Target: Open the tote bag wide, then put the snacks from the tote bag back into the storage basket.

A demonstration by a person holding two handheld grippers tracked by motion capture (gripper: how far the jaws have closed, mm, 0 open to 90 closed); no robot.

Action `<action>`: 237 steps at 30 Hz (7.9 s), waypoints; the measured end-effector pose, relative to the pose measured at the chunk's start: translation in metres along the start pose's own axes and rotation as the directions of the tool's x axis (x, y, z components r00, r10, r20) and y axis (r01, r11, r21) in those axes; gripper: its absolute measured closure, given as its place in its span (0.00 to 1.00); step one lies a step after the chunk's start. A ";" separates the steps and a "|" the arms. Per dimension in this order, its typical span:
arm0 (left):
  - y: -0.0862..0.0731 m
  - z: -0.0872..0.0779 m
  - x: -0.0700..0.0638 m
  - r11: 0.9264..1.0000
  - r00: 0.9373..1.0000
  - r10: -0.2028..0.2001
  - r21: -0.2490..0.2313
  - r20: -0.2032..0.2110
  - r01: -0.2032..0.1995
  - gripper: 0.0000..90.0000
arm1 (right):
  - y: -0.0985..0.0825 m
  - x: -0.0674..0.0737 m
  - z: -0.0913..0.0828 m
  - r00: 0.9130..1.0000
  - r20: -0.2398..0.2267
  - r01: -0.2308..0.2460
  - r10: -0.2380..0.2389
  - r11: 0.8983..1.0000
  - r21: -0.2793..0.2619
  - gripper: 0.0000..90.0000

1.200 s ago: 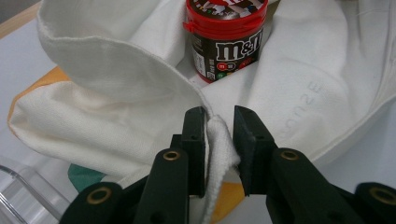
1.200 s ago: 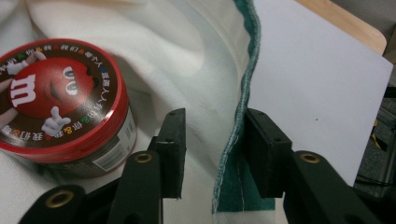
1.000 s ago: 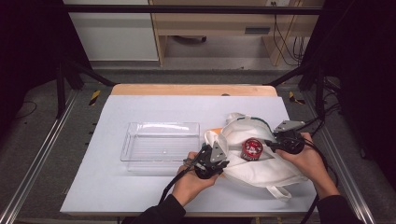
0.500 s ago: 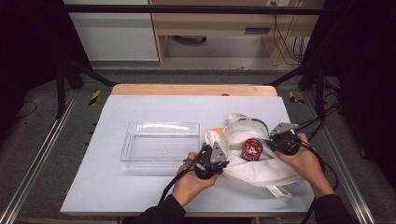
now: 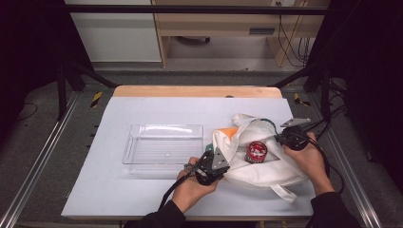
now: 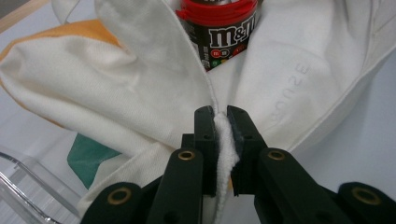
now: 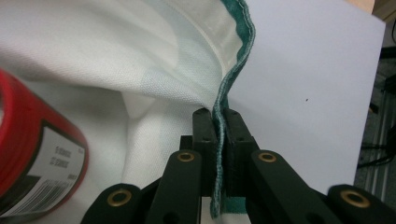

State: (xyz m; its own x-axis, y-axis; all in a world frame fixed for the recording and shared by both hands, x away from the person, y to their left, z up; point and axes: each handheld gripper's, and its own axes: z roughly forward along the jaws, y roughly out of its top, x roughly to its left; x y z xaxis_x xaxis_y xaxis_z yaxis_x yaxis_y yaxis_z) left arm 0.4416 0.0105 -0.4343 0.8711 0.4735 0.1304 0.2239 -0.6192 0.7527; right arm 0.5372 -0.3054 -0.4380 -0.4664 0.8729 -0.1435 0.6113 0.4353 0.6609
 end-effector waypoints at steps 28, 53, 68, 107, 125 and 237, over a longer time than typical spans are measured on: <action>-0.016 -0.003 -0.002 1.000 0.999 -0.005 -0.020 0.036 0.005 0.93 | 0.007 -0.004 0.003 0.998 0.062 0.018 -0.021 0.999 0.045 0.96; 0.006 -0.011 -0.001 0.996 0.999 -0.047 -0.077 -0.003 0.047 0.46 | 0.025 0.026 -0.074 0.998 0.060 0.030 -0.019 0.983 -0.180 0.30; 0.016 -0.040 0.023 0.985 0.995 -0.092 -0.149 -0.037 0.085 0.29 | 0.036 0.061 -0.091 0.992 -0.036 0.112 -0.117 0.987 -0.115 0.16; -0.041 -0.117 0.102 0.960 0.944 -0.260 -0.161 -0.203 0.230 0.21 | 0.057 0.077 -0.077 0.956 -0.157 0.261 -0.248 0.963 0.071 0.12; -0.056 -0.138 0.120 0.945 0.918 -0.311 -0.185 -0.247 0.270 0.20 | 0.060 0.080 -0.058 0.921 -0.228 0.355 -0.317 0.923 0.148 0.15; -0.090 -0.156 0.154 0.911 0.852 -0.409 -0.200 -0.326 0.361 0.19 | 0.097 0.075 -0.094 0.909 -0.239 0.375 -0.341 0.920 0.113 0.27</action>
State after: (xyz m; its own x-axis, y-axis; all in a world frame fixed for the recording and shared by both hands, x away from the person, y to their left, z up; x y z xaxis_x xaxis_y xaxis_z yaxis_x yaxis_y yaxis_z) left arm 0.4876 0.2369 -0.3815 0.5086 0.8609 0.0135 0.4305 -0.2678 0.8619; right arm 0.5015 -0.2183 -0.3152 -0.7855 0.5922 -0.1798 0.4598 0.7529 0.4709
